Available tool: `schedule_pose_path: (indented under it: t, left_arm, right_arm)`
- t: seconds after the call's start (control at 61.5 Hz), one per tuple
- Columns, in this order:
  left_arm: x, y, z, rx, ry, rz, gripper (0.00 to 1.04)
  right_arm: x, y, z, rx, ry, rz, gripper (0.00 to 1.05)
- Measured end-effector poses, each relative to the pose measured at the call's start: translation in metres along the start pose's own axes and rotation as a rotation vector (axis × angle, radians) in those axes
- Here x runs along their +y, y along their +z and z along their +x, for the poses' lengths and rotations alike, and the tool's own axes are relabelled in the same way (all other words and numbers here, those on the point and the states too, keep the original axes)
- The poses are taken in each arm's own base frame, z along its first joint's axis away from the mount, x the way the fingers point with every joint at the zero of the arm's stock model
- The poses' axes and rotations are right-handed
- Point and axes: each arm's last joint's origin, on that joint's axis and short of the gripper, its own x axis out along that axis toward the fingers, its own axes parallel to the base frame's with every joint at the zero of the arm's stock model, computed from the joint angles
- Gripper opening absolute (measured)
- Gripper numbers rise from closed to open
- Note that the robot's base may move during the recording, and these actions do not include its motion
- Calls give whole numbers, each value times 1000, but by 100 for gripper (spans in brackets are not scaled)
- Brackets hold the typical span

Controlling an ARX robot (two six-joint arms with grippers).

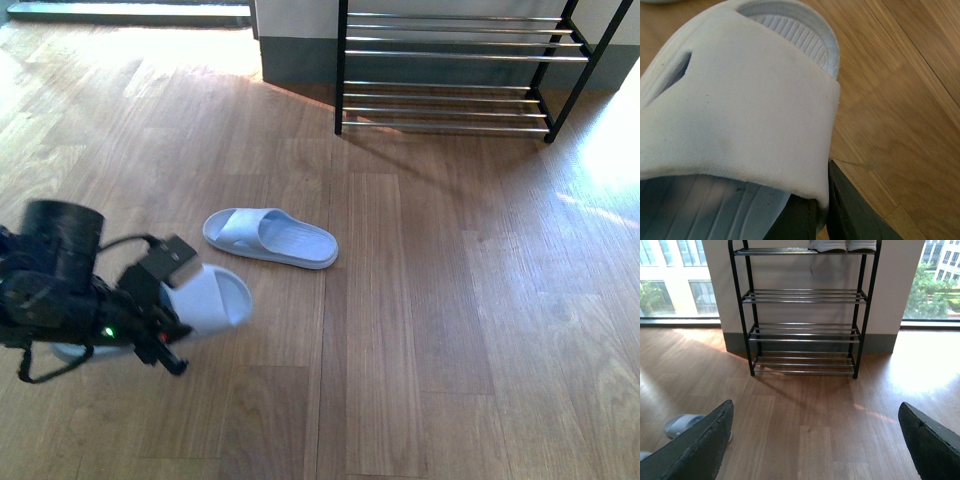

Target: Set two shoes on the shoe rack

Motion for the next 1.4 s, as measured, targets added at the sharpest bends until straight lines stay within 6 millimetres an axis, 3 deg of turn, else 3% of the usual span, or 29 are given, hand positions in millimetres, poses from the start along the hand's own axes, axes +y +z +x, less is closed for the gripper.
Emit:
schedule_pose_path:
  t: [0.13,0.26,0.293,0.374,0.504,0.634,0.732,0.845,1.398]
  left_arm:
    - [7,27,-67,-128,252,-154,2]
    - [1,39,-133,-199,453,-266,2]
    - [-5,37,-157,-216,519,-312,2]
    - [-21,32,-195,-237,610,-370,2]
    - [-58,18,-248,-266,752,-433,2]
    - [-98,9,-285,-332,868,-468,2]
    - [-118,5,-306,-429,986,-483,2]
    - [-128,2,-319,-518,1079,-488,2]
    - [-129,2,-320,-521,1085,-478,2]
  right_arm:
    - [0,0,0,0,0,0,96]
    - [0,0,0,0,0,0,96]
    - [0,0,0,0,0,0,96]
    - [0,0,0,0,0,0,96]
    - [0,0,0,0,0,0,96]
    - [0,0,0,0,0,0,96]
    - [0,0,0,0,0,0,96]
    - [0,0,0,0,0,0,96]
    - [0,0,0,0,0,0,96]
